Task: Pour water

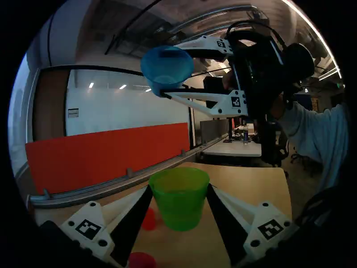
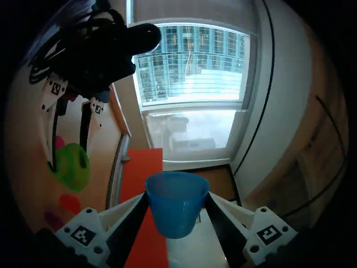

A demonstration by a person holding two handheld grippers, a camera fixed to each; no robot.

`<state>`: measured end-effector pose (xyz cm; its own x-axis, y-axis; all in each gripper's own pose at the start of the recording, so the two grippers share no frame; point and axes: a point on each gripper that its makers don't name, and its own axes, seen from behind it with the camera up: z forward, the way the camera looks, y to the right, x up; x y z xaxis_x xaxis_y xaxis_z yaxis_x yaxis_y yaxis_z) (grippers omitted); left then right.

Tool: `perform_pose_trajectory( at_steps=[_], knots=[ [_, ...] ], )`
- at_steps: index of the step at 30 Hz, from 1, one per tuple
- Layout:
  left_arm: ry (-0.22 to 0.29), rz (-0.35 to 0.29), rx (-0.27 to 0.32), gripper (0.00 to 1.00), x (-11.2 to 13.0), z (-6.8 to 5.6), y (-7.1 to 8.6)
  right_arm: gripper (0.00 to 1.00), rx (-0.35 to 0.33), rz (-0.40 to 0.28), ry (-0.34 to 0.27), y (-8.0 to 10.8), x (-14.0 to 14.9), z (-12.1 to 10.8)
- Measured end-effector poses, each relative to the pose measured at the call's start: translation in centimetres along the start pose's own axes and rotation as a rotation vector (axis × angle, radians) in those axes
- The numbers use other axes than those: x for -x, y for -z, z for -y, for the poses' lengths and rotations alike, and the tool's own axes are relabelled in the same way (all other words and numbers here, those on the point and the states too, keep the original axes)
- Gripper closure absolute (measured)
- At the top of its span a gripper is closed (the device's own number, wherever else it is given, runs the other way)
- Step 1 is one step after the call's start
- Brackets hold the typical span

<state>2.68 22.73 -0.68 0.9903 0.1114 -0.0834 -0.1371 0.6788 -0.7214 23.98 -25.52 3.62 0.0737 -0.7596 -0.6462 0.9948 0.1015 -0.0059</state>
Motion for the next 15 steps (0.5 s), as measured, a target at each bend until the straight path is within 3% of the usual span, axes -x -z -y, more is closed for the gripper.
perform_pose_trajectory(
  at_steps=[15],
  knots=[
    [-0.002, 0.001, -0.006, 0.14, 0.1, 0.3, 0.2, 0.11, -0.02, -0.039, -0.421, 0.9, -1.4, 1.3]
  ],
)
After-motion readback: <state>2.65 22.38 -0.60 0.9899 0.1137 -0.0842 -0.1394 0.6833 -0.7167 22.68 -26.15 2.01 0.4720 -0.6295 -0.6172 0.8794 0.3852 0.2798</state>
